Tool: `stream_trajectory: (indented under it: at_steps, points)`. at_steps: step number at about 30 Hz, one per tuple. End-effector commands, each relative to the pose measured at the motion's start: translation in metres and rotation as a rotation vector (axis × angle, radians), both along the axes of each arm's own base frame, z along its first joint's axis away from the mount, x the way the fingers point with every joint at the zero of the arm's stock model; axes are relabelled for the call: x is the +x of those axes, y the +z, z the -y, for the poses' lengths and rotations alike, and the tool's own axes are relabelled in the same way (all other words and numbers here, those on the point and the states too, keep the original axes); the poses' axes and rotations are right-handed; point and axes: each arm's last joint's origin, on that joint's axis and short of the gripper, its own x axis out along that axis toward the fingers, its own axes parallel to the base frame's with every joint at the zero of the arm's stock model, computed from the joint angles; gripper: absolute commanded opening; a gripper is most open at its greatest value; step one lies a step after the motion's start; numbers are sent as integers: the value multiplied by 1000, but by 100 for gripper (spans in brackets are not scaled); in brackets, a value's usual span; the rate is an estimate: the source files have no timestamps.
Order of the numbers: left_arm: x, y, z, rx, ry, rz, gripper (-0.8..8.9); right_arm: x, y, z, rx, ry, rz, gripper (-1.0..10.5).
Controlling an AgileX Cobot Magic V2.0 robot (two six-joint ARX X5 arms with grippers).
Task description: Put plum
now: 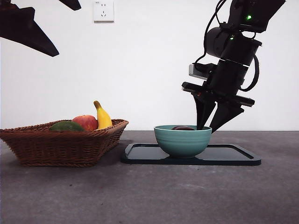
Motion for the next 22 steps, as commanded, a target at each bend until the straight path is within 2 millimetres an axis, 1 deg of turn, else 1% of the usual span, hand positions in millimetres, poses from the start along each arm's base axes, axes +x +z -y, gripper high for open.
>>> stream_trajectory:
  at_steps: [1, 5, 8, 11, 19, 22]
  points:
    - [1, 2, 2, -7, -15, 12, 403, 4, 5, -2, 3, -7, 19, 171]
    - [1, 2, 2, -7, -15, 12, 403, 1, 20, 2, 11, -15, 57, 172]
    - [1, 2, 2, -8, -15, 12, 403, -5, 38, 8, 25, -24, 94, 172]
    - [1, 2, 2, -9, -15, 15, 403, -17, 59, 13, 41, -22, 117, 172]
    - [1, 2, 2, -9, -16, 15, 403, -68, 120, 26, 63, 33, 176, 172]
    - [1, 2, 2, -9, -15, 15, 403, -90, 139, 31, 73, 42, 192, 172]
